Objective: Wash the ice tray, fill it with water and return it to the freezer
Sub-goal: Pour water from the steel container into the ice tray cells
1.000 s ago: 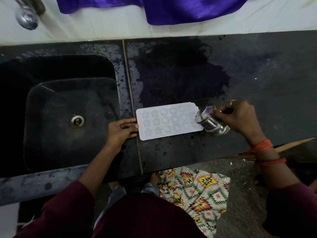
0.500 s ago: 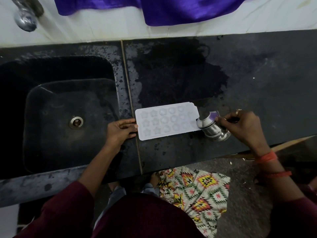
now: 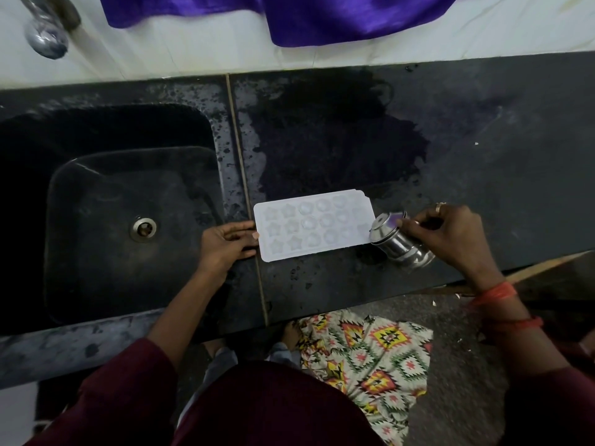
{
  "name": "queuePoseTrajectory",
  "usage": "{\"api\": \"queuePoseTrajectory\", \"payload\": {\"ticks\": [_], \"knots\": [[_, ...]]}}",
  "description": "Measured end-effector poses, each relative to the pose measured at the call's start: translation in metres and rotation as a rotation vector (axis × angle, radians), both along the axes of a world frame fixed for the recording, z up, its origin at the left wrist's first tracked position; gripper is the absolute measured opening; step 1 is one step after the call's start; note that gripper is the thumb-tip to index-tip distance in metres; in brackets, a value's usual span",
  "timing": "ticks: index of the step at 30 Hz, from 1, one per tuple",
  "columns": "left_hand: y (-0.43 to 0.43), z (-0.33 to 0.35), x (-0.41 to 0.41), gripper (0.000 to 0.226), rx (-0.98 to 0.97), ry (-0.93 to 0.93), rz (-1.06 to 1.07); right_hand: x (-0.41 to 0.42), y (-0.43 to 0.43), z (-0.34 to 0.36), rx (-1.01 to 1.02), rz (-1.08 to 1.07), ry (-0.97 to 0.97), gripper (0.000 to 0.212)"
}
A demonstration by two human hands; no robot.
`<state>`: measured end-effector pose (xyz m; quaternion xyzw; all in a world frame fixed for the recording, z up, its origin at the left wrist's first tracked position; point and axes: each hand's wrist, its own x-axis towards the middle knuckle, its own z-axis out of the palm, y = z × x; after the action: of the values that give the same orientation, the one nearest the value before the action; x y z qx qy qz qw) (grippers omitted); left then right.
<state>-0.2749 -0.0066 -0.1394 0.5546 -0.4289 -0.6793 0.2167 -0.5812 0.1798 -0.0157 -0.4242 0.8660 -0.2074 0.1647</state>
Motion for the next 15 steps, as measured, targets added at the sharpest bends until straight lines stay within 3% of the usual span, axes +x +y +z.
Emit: {"api": "queuePoseTrajectory", "payload": {"ticks": [15], "knots": [[-0.0017, -0.0034, -0.0005, 0.022, 0.008, -0.007, -0.004, 0.0018, 0.002, 0.0021, -0.002, 0.005, -0.009, 0.019]]}}
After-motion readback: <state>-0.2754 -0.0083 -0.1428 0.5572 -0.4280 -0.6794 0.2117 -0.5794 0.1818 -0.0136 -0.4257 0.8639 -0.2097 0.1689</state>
